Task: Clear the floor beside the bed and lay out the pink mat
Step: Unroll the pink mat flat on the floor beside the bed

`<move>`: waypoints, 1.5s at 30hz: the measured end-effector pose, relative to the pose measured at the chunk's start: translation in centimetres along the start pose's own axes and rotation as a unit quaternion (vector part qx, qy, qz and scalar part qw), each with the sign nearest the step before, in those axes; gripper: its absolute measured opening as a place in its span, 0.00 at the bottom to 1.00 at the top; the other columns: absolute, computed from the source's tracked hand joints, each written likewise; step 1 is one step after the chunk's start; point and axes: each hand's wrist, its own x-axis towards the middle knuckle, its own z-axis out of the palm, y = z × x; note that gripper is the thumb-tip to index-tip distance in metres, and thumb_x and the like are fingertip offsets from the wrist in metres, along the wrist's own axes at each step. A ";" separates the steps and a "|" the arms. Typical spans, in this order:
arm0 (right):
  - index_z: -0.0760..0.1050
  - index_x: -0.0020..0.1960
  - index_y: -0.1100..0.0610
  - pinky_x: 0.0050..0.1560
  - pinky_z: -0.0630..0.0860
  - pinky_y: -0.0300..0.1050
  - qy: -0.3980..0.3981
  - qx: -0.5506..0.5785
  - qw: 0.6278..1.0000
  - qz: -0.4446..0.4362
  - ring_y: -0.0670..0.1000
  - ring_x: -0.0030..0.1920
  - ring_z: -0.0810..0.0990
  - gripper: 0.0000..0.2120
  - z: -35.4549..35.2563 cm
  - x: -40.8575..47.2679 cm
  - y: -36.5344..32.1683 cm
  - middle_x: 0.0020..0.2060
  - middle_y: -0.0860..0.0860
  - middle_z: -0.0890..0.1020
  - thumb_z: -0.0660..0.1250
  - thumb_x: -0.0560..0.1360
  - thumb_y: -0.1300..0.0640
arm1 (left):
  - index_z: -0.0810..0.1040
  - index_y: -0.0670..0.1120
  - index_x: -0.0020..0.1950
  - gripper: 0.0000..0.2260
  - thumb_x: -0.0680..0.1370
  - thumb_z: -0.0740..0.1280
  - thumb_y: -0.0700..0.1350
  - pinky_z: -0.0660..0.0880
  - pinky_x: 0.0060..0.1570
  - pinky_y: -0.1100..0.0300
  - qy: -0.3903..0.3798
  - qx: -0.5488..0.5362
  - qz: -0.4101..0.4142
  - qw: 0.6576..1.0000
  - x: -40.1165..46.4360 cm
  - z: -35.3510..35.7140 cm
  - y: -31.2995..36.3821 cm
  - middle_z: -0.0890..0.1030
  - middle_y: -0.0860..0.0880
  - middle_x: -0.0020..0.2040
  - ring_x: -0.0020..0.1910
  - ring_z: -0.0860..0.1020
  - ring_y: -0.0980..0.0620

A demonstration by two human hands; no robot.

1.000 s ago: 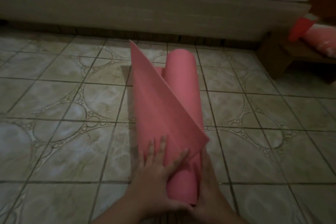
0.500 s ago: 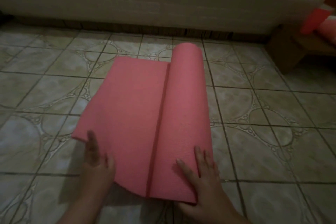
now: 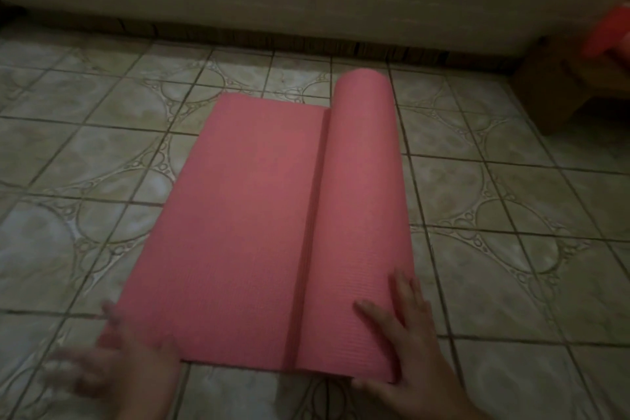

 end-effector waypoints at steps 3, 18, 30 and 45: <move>0.61 0.71 0.37 0.70 0.50 0.66 0.079 -0.039 0.996 0.027 0.62 0.76 0.44 0.37 0.6 1.8 -2.7 0.77 0.56 0.48 0.64 0.63 0.33 | 0.52 0.56 0.76 0.41 0.69 0.71 0.55 0.64 0.64 0.33 -0.011 0.077 0.163 0.984 -1.1 1.2 5.3 0.64 0.30 0.70 0.67 0.64 0.28; 0.41 0.69 0.30 0.68 0.43 0.73 -0.020 -0.149 0.971 0.187 0.58 0.72 0.25 0.51 1.5 5.9 -4.1 0.69 0.48 0.20 0.63 0.53 0.28 | 0.24 0.72 0.61 0.39 0.59 0.41 0.81 0.44 0.66 0.30 -0.156 0.198 0.254 0.934 -2.7 5.6 8.7 0.26 0.62 0.69 0.76 0.35 0.54; 0.32 0.64 0.22 0.72 0.59 0.47 -0.085 0.093 0.977 0.170 0.53 0.77 0.42 0.60 -0.4 3.7 -5.3 0.71 0.49 0.25 0.74 0.50 0.39 | 0.27 0.70 0.65 0.41 0.60 0.45 0.81 0.49 0.72 0.38 -0.150 0.215 0.202 0.944 -0.1 0.5 2.5 0.35 0.59 0.77 0.77 0.38 0.54; 0.43 0.72 0.33 0.69 0.51 0.70 0.012 -0.078 0.961 0.264 0.57 0.76 0.39 0.52 -0.8 7.3 -4.3 0.76 0.54 0.36 0.64 0.55 0.23 | 0.38 0.66 0.73 0.44 0.60 0.43 0.81 0.42 0.69 0.31 -0.174 0.206 0.276 0.923 -3.3 5.4 10.2 0.35 0.56 0.77 0.77 0.37 0.47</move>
